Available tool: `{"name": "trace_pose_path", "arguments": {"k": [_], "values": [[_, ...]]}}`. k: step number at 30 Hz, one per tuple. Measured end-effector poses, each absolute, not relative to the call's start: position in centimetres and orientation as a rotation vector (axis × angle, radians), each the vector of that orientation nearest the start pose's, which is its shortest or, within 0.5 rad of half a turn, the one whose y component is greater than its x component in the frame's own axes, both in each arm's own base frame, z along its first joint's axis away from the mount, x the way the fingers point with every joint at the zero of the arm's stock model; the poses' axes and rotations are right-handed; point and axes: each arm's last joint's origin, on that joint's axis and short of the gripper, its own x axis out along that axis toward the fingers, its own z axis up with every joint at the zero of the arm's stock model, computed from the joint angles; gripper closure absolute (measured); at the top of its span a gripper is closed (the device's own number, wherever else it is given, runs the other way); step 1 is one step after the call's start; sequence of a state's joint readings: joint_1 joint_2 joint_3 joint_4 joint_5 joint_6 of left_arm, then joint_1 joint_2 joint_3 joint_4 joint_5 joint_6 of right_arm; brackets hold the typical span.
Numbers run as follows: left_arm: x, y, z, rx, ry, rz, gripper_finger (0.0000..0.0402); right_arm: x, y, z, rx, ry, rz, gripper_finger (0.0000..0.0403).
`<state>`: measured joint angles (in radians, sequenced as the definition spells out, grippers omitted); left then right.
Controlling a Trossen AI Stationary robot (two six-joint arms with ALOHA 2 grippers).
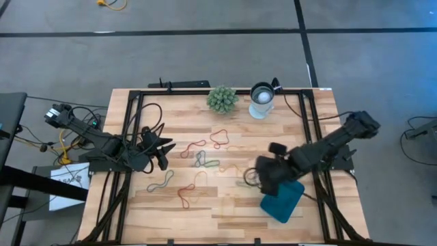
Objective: Pick and place items into bin
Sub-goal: Put the blue rubber band into the blue bin
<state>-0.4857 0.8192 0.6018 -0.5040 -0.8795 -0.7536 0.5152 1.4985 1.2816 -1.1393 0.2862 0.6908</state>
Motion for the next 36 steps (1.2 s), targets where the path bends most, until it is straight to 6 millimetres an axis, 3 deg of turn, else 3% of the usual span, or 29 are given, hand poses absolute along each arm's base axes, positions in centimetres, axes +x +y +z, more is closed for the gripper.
{"name": "trace_pose_path", "arguments": {"k": [12,20,26,36], "values": [[14.8,-5.2,24.6,-0.248,0.36,0.59,0.0293,17.3,18.7,27.4,0.274,1.424,-0.396,0.0403],[14.9,-5.2,24.6,-0.248,0.358,0.593,0.0293,15.2,20.3,27.4,0.328,1.417,-0.431,0.0403],[14.9,-5.2,24.6,-0.256,0.355,0.595,0.0293,16.1,20.8,26.2,0.228,1.366,-0.442,0.0403],[14.9,-5.2,24.6,-0.254,0.356,0.594,0.0293,21.4,21.2,18.7,-0.044,1.533,-0.491,0.0403]]}}
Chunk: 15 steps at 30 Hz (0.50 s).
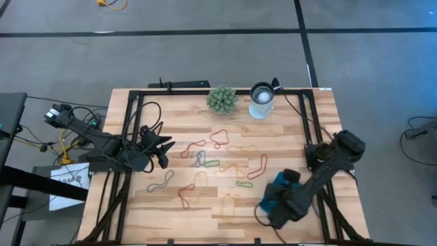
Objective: Pick and place items into bin
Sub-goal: Put the blue rubber band into the blue bin
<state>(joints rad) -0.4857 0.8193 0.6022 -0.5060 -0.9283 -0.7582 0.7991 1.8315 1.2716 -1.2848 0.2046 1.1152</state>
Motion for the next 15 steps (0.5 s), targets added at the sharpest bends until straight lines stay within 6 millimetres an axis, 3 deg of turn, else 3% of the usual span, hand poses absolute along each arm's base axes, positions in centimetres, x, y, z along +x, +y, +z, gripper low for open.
{"name": "trace_pose_path", "arguments": {"k": [7,15], "values": [[14.9,-5.2,24.6,-0.254,0.356,0.594,0.0293,24.5,20.9,16.9,-0.046,1.564,-0.251,0.0403],[14.8,-5.2,24.5,-0.246,0.37,0.591,0.0293,23.9,20.2,20.1,-0.011,1.515,-0.152,0.0403]]}}
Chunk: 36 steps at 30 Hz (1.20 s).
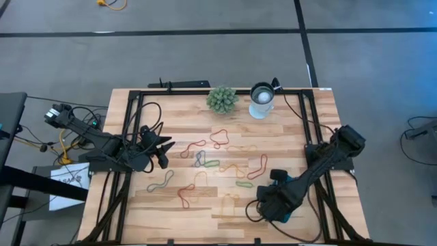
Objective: Pick and place items into bin
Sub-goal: Put the blue rubber band into the blue bin
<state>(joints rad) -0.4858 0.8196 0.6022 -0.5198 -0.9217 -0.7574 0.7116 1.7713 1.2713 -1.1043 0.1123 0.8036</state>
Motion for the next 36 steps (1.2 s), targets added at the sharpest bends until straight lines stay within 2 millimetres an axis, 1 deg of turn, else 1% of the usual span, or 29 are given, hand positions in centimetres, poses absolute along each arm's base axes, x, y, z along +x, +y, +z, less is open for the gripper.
{"name": "trace_pose_path", "arguments": {"k": [3,5,8,11,13,16,19,21,26,31,36], "values": [[14.7,-5.2,24.4,-0.238,0.377,0.594,0.0293,23.7,20.4,20.3,0.005,1.466,-0.129,0.0403],[14.7,-5.2,24.4,-0.238,0.377,0.594,0.0293,23.3,20.3,19.4,0.015,1.466,-0.139,0.0403],[14.7,-5.2,24.4,-0.238,0.377,0.593,0.0293,22.3,19.8,17.4,0.042,1.501,-0.185,0.0403],[14.7,-5.2,24.4,-0.236,0.379,0.594,0.0293,22.0,19.8,16.0,0.063,1.484,-0.156,0.0403],[14.7,-5.2,24.4,-0.236,0.379,0.594,0.0293,22.2,20.0,15.7,0.061,1.456,-0.106,0.0403],[14.7,-5.2,24.4,-0.236,0.378,0.595,0.0293,22.6,20.1,15.7,0.044,1.431,-0.049,0.0403],[14.7,-5.2,24.4,-0.238,0.377,0.595,0.0293,22.7,19.9,15.7,0.033,1.461,-0.01,0.0395],[14.7,-5.2,24.4,-0.239,0.378,0.595,0.0293,22.7,19.5,15.7,0.037,1.508,0.006,0.0383],[14.7,-5.2,24.4,-0.244,0.376,0.596,0.0293,22.8,18.6,15.7,0.049,1.56,-0.027,0.0341],[14.7,-5.2,24.4,-0.267,0.377,0.591,0.0293,22.8,17.6,17.0,0.076,1.548,-0.041,0.0312],[14.8,-5.4,24.3,-0.313,0.414,0.541,0.0293,22.2,17.0,19.8,0.13,1.466,0.009,0.0301]]}}
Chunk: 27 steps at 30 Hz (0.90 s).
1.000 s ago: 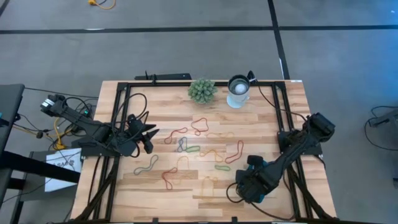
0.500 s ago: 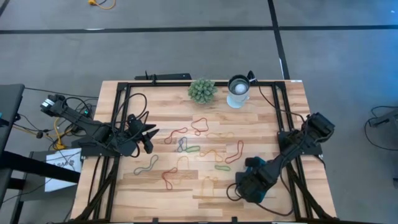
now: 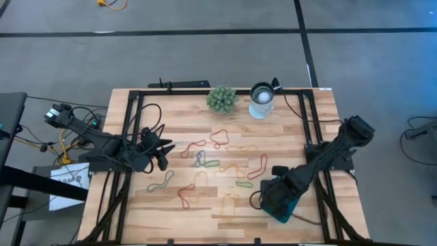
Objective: Pick and place items into bin
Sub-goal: Put the blue rubber band into the blue bin
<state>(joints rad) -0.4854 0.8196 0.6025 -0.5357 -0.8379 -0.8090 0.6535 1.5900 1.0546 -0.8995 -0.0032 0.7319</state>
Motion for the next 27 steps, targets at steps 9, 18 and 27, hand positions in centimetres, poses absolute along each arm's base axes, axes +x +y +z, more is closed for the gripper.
{"name": "trace_pose_path", "arguments": {"k": [9,18,27], "values": [[14.5,-5.5,23.3,-0.408,0.534,0.514,0.0293,20.9,14.8,26.4,0.065,0.993,-0.036,0.0301],[16.2,-7.8,19.3,-0.53,0.971,0.402,0.0293,22.3,13.3,28.7,-0.084,0.687,-0.179,0.0301],[17.2,-9.7,14.8,-0.469,1.2,0.503,0.0293,22.8,12.4,28.7,-0.077,0.69,-0.213,0.03]]}}
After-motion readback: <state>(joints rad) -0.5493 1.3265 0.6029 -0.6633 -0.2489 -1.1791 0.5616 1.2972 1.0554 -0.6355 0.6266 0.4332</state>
